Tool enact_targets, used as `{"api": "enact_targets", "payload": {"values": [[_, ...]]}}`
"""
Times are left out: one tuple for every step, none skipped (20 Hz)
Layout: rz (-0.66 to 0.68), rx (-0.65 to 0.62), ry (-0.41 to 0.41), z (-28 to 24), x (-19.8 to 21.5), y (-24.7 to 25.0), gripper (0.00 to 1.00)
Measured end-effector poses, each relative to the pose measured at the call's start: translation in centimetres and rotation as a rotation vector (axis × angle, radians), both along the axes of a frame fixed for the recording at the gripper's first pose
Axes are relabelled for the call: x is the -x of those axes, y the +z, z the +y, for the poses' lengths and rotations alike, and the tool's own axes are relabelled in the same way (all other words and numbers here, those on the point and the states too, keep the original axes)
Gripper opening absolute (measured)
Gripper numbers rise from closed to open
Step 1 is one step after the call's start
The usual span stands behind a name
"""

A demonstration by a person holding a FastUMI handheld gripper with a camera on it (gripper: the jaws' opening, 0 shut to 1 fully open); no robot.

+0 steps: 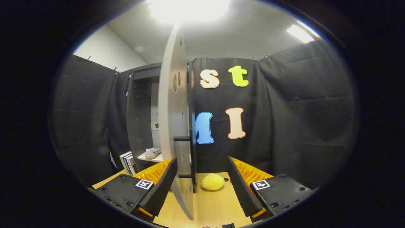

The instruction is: Open the shoe cabinet door, grab the shoes and put them into the shoe cabinet, then close the shoe cabinet door.

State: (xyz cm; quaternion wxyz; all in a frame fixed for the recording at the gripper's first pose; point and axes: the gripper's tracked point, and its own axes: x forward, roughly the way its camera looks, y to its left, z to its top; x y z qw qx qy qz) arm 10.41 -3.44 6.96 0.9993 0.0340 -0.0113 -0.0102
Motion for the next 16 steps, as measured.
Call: {"api": "enact_targets", "payload": {"values": [[0.009, -0.012, 0.014, -1.0, -0.7, -0.4, 0.97], [0.017, -0.022, 0.033, -1.2, -1.2, -0.9, 0.97], [0.025, -0.030, 0.049, -1.8, -1.8, -1.3, 0.98], [0.035, -0.035, 0.069, -2.2, -2.5, -1.7, 0.99], [0.046, -0.038, 0.090, -2.5, -3.2, -2.1, 0.99], [0.053, -0.037, 0.106, -2.6, -4.0, -2.5, 0.99], [0.062, -0.033, 0.119, -2.7, -4.6, -2.7, 0.99], [0.070, -0.030, 0.122, -2.6, -4.8, -3.1, 0.99], [0.076, -0.030, 0.125, -2.6, -5.0, -3.3, 0.99], [0.084, -0.033, 0.122, -2.4, -5.4, -3.5, 0.99], [0.089, -0.043, 0.124, -2.0, -5.7, -3.5, 0.99], [0.095, -0.050, 0.118, -1.5, -5.9, -3.4, 0.99], [0.087, -0.052, 0.111, -1.4, -5.9, -3.3, 0.96], [0.088, -0.048, 0.096, -1.5, -5.8, -3.4, 0.96], [0.086, -0.050, 0.073, -1.6, -5.7, -3.3, 0.97], [0.088, -0.053, 0.049, -1.6, -5.3, -3.3, 0.97]]}}
